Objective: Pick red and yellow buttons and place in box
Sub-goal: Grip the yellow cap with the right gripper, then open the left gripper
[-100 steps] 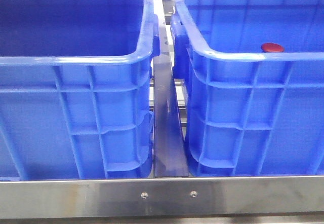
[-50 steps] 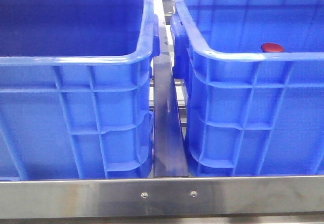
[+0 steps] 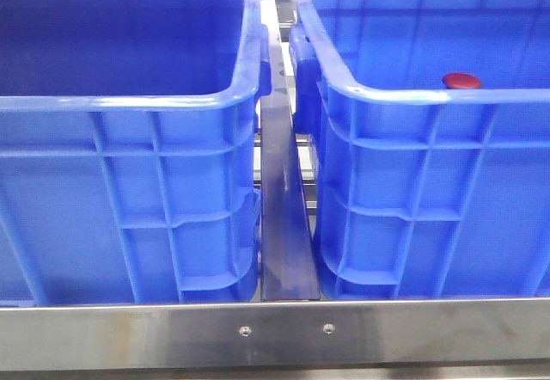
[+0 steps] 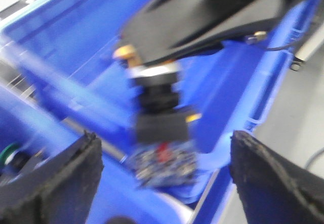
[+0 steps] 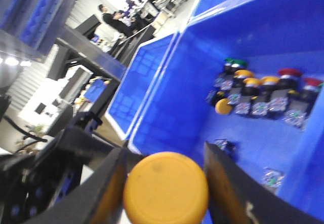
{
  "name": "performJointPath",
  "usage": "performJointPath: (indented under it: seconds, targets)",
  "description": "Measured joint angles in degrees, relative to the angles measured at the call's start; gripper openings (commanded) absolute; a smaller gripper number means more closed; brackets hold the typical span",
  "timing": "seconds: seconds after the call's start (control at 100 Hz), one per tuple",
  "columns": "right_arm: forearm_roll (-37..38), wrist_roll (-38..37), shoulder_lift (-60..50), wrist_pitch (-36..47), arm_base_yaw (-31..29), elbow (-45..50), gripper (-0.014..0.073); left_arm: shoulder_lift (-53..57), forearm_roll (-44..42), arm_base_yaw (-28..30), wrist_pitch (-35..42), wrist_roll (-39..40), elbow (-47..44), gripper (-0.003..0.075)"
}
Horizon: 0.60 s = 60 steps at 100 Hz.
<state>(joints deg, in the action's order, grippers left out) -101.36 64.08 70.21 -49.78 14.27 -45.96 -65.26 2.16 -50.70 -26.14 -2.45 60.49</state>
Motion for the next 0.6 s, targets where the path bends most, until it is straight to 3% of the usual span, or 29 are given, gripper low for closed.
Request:
performJointPath:
  seconds: [0.32, 0.6]
  targets:
    - [0.0, 1.4, 0.0, -0.1, -7.5, 0.0, 0.0224, 4.6, -0.1, 16.9, -2.0, 1.7, -1.9, 0.0480]
    - [0.0, 2.4, 0.0, -2.5, -15.2, 0.0, 0.0224, 20.0, -0.2, 31.5, -2.0, 1.7, -10.4, 0.0480]
